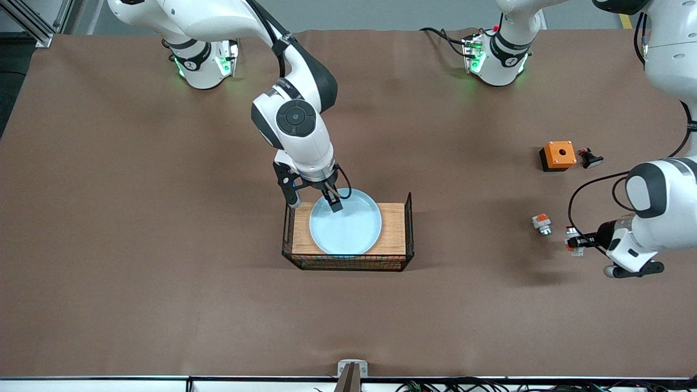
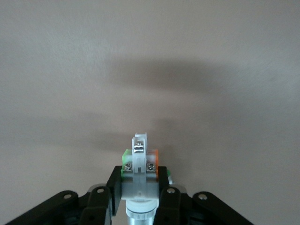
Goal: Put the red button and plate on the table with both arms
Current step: 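Carry the button beside the orange box while the right gripper lowers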
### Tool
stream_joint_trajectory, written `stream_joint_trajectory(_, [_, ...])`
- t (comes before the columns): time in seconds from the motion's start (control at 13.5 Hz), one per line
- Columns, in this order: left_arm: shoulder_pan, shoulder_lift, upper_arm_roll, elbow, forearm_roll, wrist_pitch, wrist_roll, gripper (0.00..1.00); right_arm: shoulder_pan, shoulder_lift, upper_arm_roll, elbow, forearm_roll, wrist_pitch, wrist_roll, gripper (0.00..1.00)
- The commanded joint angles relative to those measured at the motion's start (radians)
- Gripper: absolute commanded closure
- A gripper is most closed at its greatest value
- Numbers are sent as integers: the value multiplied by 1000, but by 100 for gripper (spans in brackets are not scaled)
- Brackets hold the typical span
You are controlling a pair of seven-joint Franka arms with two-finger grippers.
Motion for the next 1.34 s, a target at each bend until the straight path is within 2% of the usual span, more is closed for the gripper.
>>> stream_joint_trajectory(0.0, [15, -23, -6, -69, 20, 58, 18, 99, 2, 23, 4, 27, -17, -6, 26, 31])
stream_joint_trajectory(0.07, [19, -18, -6, -84, 31, 84, 18, 99, 5, 23, 4, 27, -31, -6, 22, 40])
stream_joint_trajectory(0.15, [19, -10, -7, -94, 66, 105, 18, 97, 7, 23, 4, 27, -46, -6, 22, 45])
stream_joint_trajectory(0.3, [27, -10, -7, -103, 81, 110, 17, 86, 8, 23, 4, 28, -49, -8, 24, 48])
stream_joint_trajectory(0.37, [32, -7, -7, -103, 82, 110, 17, 72, 8, 23, 4, 34, -49, -8, 24, 49])
stream_joint_trajectory(0.59, [41, 0, -9, -103, 82, 110, 14, 11, 2, 23, 4, 42, -49, -8, 16, 55])
stream_joint_trajectory(0.67, [41, -7, -9, -104, 82, 109, 6, 1, -1, 24, 4, 49, -49, -12, 15, 56])
stream_joint_trajectory(0.82, [39, -48, -13, -103, 80, 90, -3, 1, -2, 24, 4, 60, -48, -15, 15, 58])
stream_joint_trajectory(1.26, [27, -259, -52, -74, 69, 5, -54, 1, 7, 33, 4, 62, -54, -14, 10, 70])
